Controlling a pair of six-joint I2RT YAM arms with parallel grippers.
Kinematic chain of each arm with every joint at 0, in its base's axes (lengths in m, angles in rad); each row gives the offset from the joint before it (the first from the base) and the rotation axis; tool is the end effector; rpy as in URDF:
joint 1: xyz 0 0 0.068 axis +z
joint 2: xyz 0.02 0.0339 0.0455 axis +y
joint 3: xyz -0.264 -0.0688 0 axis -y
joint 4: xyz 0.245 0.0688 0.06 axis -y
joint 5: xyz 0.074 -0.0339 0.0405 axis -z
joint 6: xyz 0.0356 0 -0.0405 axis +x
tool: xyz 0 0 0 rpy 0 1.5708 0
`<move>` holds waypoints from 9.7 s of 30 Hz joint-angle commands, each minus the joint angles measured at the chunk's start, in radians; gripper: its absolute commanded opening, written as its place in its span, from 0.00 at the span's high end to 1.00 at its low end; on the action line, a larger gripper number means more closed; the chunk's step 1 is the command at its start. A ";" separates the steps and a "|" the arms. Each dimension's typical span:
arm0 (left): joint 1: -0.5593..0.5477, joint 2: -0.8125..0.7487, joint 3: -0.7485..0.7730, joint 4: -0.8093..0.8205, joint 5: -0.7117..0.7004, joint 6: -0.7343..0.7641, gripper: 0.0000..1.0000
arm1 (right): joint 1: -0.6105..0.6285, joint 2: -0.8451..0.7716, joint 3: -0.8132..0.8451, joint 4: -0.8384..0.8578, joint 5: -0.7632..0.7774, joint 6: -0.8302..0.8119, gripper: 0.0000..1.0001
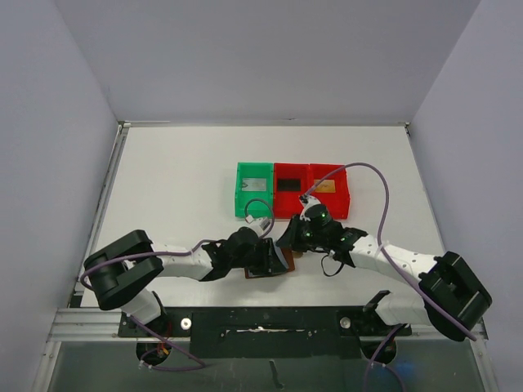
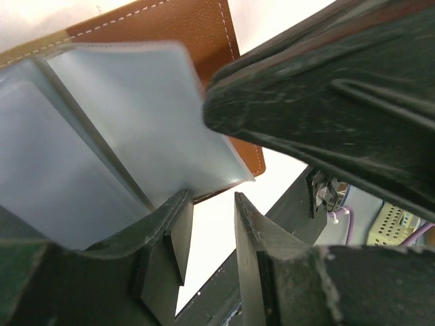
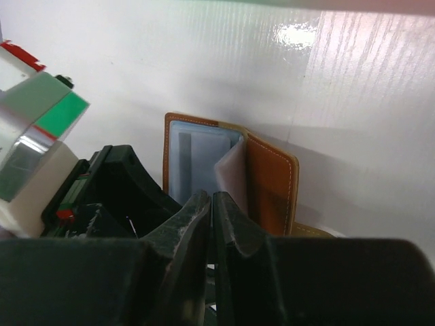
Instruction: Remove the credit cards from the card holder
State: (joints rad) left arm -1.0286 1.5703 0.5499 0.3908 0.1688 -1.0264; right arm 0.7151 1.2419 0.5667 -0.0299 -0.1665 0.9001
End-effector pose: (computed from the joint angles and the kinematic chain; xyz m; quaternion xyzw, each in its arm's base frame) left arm 0.1431 -0.2492 0.1358 0.0392 0.8881 -0.4256 0.1692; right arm 0.1823 0.1661 0.1863 0.0488 0.9040 0.3542 0.2344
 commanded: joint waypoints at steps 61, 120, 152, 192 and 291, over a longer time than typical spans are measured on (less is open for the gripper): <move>0.078 -0.424 -0.070 -0.365 -0.297 0.031 0.56 | 0.139 0.184 0.139 -0.181 0.242 -0.064 0.73; 0.266 -0.709 -0.226 -0.470 -0.219 -0.003 0.51 | 0.293 0.378 0.334 -0.205 0.270 -0.043 0.38; 0.266 -0.730 -0.242 -0.422 -0.189 -0.006 0.51 | 0.258 0.353 0.296 -0.118 0.193 -0.022 0.43; 0.266 -0.858 -0.277 -0.466 -0.229 -0.048 0.51 | 0.273 0.391 0.309 -0.127 0.227 -0.018 0.40; 0.131 -0.168 0.030 -0.119 0.024 0.170 0.43 | -0.033 -0.095 -0.032 -0.026 0.107 0.010 0.40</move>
State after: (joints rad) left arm -0.9077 1.5211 0.6010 0.3332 0.2550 -0.8772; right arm 0.6815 1.1412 0.5091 -0.1131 0.0017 0.9352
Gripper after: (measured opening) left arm 0.566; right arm 0.631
